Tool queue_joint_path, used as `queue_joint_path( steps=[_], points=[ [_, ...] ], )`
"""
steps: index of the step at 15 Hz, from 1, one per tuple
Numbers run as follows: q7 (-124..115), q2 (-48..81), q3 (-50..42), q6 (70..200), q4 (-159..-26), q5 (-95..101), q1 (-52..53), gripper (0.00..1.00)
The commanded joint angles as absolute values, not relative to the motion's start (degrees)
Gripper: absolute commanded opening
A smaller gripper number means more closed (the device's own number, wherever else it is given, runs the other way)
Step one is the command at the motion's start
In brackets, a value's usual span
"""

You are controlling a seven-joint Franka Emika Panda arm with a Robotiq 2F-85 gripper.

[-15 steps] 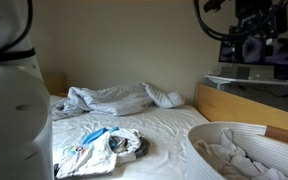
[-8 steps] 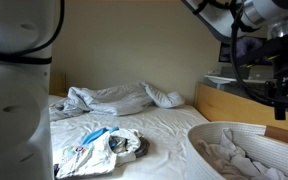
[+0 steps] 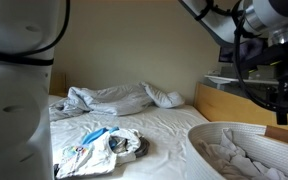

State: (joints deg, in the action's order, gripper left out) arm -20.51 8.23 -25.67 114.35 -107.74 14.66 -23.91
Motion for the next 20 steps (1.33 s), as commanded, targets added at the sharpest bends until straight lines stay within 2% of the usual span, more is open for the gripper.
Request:
queue_joint_path(
  steps=[1, 7, 13, 18, 19, 20],
  points=[
    [-16.0, 9.1, -26.1, 120.4, -112.7, 15.1, -24.9, 1.00],
    [-11.8, 16.5, -25.8, 120.9, -117.5, 13.6, -25.3, 1.00],
    [-25.1, 26.4, -28.2, 139.3, -121.4, 17.7, -22.2, 1.00],
    [-30.9, 31.7, -32.5, 147.2, -121.1, 18.7, -18.8, 1.00],
    [-30.8, 31.8, -33.3, 147.2, -120.8, 18.8, -18.1, 0.75],
    [-30.4, 31.5, -33.9, 147.0, -120.8, 18.4, -17.7, 0.74]
  ],
)
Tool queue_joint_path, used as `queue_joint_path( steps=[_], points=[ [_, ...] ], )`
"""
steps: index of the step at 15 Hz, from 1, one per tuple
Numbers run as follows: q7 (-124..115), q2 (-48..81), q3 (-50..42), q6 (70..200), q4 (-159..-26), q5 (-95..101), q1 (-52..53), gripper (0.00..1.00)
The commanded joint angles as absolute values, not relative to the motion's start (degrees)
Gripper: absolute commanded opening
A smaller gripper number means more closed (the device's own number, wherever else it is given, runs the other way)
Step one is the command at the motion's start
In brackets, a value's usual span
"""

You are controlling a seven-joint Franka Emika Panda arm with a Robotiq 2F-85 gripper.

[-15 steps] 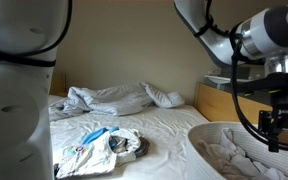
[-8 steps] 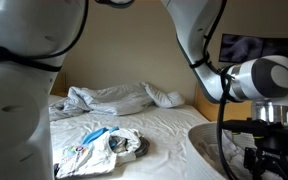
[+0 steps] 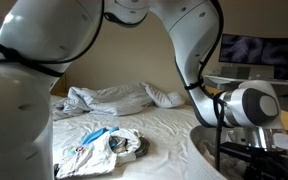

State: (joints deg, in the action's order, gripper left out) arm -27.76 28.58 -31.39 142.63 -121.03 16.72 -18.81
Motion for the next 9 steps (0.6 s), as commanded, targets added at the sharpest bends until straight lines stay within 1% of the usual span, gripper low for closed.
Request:
queue_joint_path(
  steps=[1, 9],
  points=[
    [-29.9, 31.2, -34.4, 146.6, -120.9, 18.2, -17.3, 0.69],
    [-27.2, 28.5, -36.9, 143.1, -120.2, 17.5, -16.1, 0.16]
  ],
)
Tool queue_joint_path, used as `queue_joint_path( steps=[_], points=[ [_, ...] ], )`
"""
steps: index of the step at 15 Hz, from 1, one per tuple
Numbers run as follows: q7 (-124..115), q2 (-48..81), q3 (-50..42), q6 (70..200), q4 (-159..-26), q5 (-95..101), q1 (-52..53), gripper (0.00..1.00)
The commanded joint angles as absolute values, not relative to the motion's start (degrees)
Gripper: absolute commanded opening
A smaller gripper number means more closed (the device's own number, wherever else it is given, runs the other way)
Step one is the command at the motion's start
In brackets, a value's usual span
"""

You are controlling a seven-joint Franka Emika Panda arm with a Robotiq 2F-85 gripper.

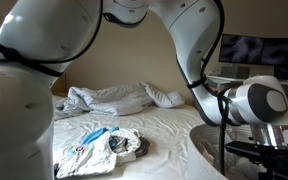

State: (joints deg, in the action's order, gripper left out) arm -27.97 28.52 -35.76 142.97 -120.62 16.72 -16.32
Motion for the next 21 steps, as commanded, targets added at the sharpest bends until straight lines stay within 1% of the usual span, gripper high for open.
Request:
queue_joint_path(
  steps=[1, 2, 3, 5, 6, 8, 10, 16, 21],
  points=[
    [-26.6, 27.6, -36.9, 142.3, -120.1, 17.0, -16.2, 0.09],
    [-25.3, 26.5, -36.5, 140.6, -119.8, 16.3, -16.6, 0.09],
    [-23.9, 25.5, -36.0, 138.5, -119.1, 15.6, -17.0, 0.07],
    [-22.0, 23.2, -35.5, 133.9, -117.9, 15.3, -17.1, 0.05],
    [-21.2, 22.1, -35.3, 132.0, -117.3, 15.6, -17.1, 0.08],
    [-20.4, 19.2, -34.7, 129.1, -116.5, 16.2, -16.8, 0.10],
    [-20.8, 15.8, -33.6, 127.3, -117.1, 17.4, -15.8, 0.09],
    [-23.2, 6.9, -26.4, 116.4, -116.0, 17.8, -13.7, 0.09],
    [-25.6, -4.2, -19.3, 107.7, -114.8, 16.0, -12.2, 0.09]
  ],
)
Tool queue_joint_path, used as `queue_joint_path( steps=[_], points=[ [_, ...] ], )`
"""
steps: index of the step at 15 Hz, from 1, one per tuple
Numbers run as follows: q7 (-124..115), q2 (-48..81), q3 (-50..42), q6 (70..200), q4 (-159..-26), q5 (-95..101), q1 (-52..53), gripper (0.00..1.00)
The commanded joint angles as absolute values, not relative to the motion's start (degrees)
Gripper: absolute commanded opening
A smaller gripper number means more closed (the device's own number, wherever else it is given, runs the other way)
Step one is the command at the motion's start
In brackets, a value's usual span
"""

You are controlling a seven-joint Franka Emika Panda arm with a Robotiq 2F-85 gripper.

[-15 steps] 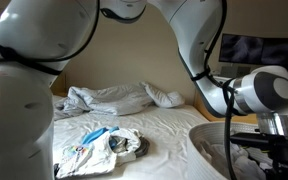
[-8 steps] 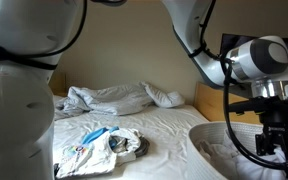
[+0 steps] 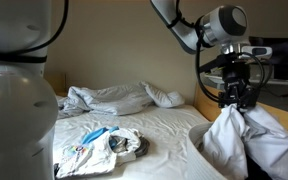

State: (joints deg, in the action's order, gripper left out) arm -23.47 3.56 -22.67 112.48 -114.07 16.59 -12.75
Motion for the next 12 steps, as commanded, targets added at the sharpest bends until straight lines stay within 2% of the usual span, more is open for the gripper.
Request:
queue_joint_path(
  steps=[1, 7, 12],
  points=[
    [-26.1, -6.5, -17.8, 105.9, -114.3, 15.3, -12.0, 0.09],
    [-30.0, -17.4, -9.9, 98.5, -111.3, 8.4, -11.3, 0.10],
    [-34.0, -24.1, -4.5, 101.5, -116.0, 8.8, -11.9, 0.07]
  ],
)
